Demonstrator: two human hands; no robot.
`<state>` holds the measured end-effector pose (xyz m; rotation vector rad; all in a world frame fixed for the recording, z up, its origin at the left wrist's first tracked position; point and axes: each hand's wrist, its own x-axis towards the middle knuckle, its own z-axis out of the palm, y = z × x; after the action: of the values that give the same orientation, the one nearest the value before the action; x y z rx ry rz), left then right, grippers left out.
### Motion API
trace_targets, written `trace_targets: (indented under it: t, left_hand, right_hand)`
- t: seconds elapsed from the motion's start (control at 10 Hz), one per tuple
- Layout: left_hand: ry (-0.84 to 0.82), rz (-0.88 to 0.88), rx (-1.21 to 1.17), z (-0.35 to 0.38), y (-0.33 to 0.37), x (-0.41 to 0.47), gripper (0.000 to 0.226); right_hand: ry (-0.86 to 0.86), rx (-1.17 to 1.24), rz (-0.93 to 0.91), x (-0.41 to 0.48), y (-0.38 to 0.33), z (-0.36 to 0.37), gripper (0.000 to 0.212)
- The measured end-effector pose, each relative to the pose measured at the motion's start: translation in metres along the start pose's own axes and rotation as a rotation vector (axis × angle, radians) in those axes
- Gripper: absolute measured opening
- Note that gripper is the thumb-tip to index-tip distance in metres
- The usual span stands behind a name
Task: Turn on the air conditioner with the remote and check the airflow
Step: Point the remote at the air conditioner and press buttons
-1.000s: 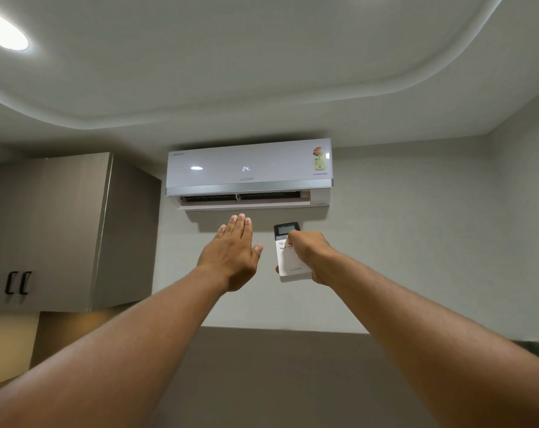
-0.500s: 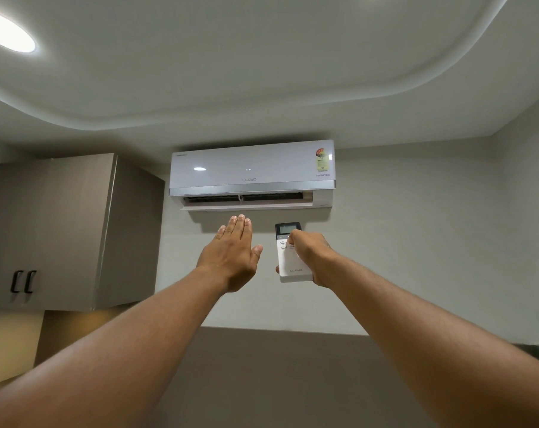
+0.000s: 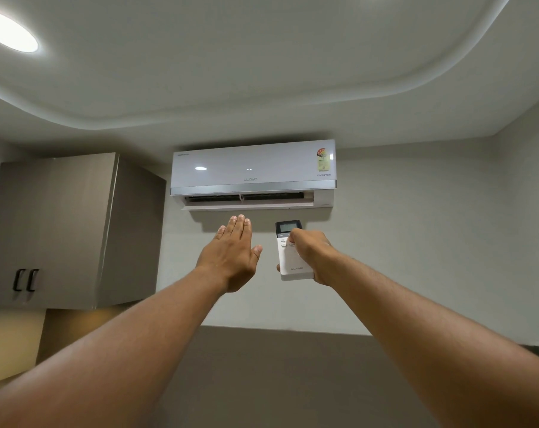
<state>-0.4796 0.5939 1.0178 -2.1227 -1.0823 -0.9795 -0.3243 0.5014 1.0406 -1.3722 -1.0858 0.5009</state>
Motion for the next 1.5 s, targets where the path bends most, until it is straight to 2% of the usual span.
trace_targets:
  t: [1.5]
  left_hand:
    - [-0.010, 0.005, 0.000, -0.004, -0.012, -0.004, 0.068]
  right_hand:
    - [0.000, 0.007, -0.004, -0.005, -0.003, 0.012, 0.013]
